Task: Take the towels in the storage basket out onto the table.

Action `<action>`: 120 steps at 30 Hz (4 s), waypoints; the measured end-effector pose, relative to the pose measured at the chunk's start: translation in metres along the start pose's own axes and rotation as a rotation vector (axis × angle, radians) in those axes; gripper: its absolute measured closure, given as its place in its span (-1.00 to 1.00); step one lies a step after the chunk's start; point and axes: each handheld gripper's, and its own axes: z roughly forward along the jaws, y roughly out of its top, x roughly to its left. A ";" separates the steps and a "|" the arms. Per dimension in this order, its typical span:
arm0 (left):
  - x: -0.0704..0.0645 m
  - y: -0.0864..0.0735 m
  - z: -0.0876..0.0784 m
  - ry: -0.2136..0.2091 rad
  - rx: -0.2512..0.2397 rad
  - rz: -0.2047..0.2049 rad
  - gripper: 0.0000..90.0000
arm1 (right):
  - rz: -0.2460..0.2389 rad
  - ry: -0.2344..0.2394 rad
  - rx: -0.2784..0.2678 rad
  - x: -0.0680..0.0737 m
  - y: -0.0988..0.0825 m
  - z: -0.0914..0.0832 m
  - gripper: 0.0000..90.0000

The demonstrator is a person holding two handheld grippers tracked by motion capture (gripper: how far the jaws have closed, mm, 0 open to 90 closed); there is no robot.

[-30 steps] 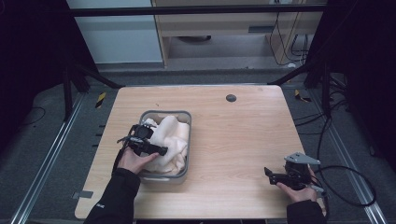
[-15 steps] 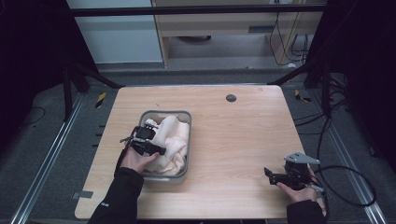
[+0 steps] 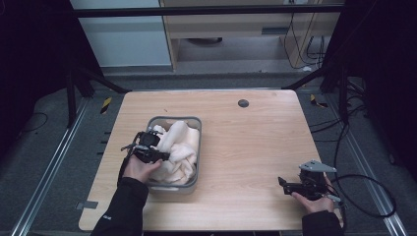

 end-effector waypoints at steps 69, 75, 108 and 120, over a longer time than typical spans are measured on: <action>-0.028 0.075 -0.175 -0.022 -0.210 0.117 0.64 | -0.004 -0.002 0.012 -0.001 0.001 0.001 -0.84; -0.031 0.076 -0.185 -0.035 -0.222 0.126 0.64 | -0.009 -0.006 0.012 -0.001 0.001 0.001 -0.84; -0.086 0.099 -0.207 -0.080 -0.213 0.246 0.64 | -0.005 -0.011 0.001 -0.003 0.001 -0.001 -0.84; -0.118 0.114 -0.192 -0.116 -0.199 0.301 0.64 | 0.002 -0.034 -0.031 -0.010 -0.002 -0.003 -0.82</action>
